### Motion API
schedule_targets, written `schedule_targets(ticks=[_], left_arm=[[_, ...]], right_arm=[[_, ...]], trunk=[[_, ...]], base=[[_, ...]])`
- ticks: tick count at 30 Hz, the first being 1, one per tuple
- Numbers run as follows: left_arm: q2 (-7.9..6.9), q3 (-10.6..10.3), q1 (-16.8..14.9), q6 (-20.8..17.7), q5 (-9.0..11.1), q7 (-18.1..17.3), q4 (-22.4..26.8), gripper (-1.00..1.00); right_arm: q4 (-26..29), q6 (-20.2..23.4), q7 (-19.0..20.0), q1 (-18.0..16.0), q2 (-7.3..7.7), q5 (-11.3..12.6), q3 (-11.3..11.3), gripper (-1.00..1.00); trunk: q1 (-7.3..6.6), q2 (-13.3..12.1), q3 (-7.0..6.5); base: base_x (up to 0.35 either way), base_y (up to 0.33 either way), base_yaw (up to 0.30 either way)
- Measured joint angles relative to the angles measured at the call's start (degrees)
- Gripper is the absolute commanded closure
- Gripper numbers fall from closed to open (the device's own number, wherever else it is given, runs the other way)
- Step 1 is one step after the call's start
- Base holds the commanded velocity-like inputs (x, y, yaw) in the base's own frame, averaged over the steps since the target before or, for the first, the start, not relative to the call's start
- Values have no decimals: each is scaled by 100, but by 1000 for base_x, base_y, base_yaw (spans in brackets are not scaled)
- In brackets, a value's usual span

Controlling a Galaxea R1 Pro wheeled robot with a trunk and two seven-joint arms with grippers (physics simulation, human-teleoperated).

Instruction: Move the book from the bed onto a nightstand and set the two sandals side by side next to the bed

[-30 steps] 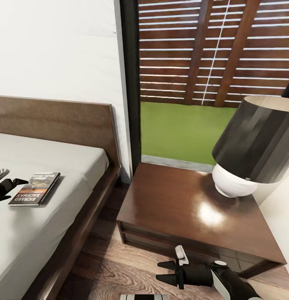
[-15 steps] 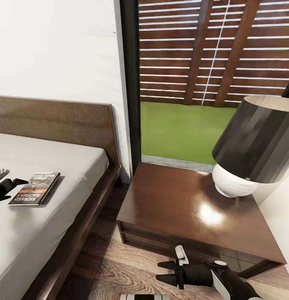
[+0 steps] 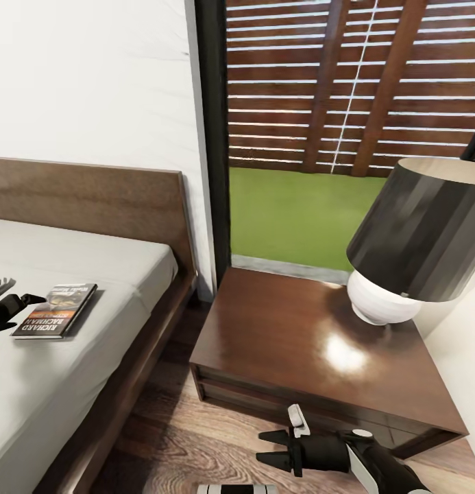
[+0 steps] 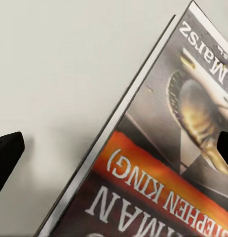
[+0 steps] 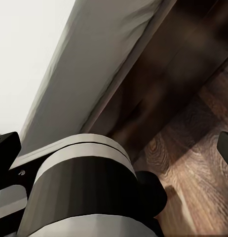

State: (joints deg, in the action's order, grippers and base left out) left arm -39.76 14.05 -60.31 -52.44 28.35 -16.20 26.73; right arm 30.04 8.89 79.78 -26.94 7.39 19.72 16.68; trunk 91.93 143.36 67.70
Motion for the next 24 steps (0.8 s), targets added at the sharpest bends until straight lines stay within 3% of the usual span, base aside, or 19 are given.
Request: schedule_targets(ticks=[9, 24], left_arm=[[-2, -1, -1, -2, -29, -2, 4, -100], [-3, -5, 0, 7, -52, 6, 10, -100]], right_arm=[[0, 0, 0, 0, 0, 0, 0, -100], [-1, -8, 0, 0, 0, 0, 4, -100]], trunk=[[0, 0, 0], [0, 0, 0]], base=[[0, -104, 0], [0, -12, 0]])
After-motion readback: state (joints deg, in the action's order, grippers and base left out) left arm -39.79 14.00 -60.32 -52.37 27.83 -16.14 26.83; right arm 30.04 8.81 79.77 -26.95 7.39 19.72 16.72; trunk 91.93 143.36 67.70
